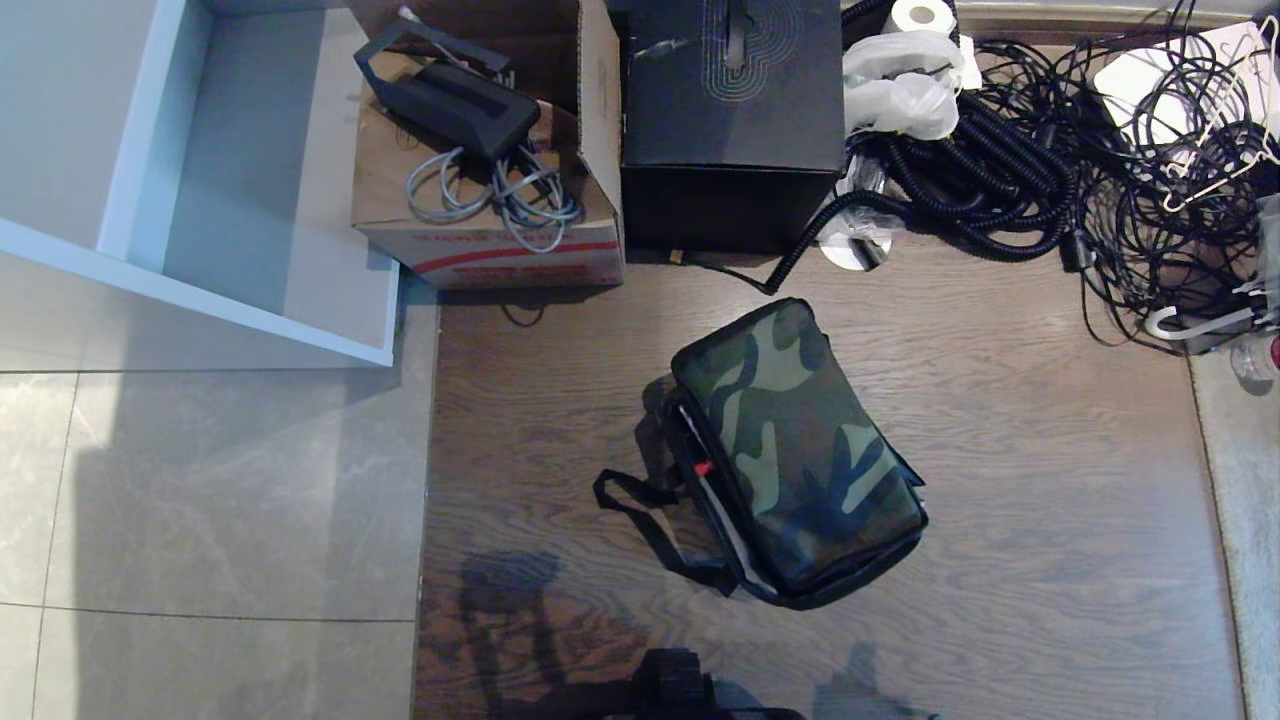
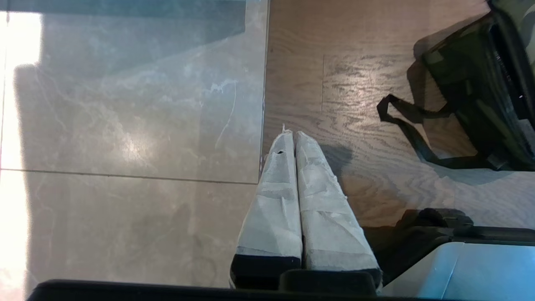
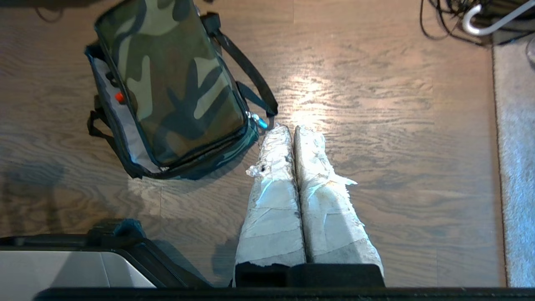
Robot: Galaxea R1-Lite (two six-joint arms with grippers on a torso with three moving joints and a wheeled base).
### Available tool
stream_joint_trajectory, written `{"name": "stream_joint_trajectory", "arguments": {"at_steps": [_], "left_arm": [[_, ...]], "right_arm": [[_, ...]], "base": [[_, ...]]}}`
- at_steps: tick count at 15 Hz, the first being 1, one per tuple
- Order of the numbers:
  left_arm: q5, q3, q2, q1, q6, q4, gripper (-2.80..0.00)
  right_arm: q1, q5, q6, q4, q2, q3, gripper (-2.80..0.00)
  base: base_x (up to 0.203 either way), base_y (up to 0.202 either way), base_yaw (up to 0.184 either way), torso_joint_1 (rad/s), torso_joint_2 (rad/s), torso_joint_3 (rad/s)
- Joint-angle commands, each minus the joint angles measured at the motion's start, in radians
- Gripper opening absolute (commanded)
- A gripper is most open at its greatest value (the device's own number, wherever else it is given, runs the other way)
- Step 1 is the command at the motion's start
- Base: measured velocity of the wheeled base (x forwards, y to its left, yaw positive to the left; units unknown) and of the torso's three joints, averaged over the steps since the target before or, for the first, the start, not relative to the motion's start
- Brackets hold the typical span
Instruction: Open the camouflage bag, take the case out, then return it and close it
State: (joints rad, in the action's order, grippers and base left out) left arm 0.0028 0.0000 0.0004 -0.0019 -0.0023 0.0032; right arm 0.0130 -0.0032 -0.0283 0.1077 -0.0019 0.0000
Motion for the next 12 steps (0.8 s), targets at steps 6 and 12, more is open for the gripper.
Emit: {"name": "stream_joint_trajectory", "arguments": {"at_steps": [6,12], "left_arm": [[0.003,0.0,0.0,0.0,-0.022,-0.002,-2.8],[0.003,0.0,0.0,0.0,-0.021,-0.002,-2.8]], "right_arm": [[0.001,0.0,-0.001,0.001,0.003,0.04,-2.8],[0.001,0.0,-0.001,0.001,0.003,0.04,-2.8]], "base": [[0.0,0.0,0.0,0.002,0.0,0.191],[0.0,0.0,0.0,0.003,0.0,0.201]]}}
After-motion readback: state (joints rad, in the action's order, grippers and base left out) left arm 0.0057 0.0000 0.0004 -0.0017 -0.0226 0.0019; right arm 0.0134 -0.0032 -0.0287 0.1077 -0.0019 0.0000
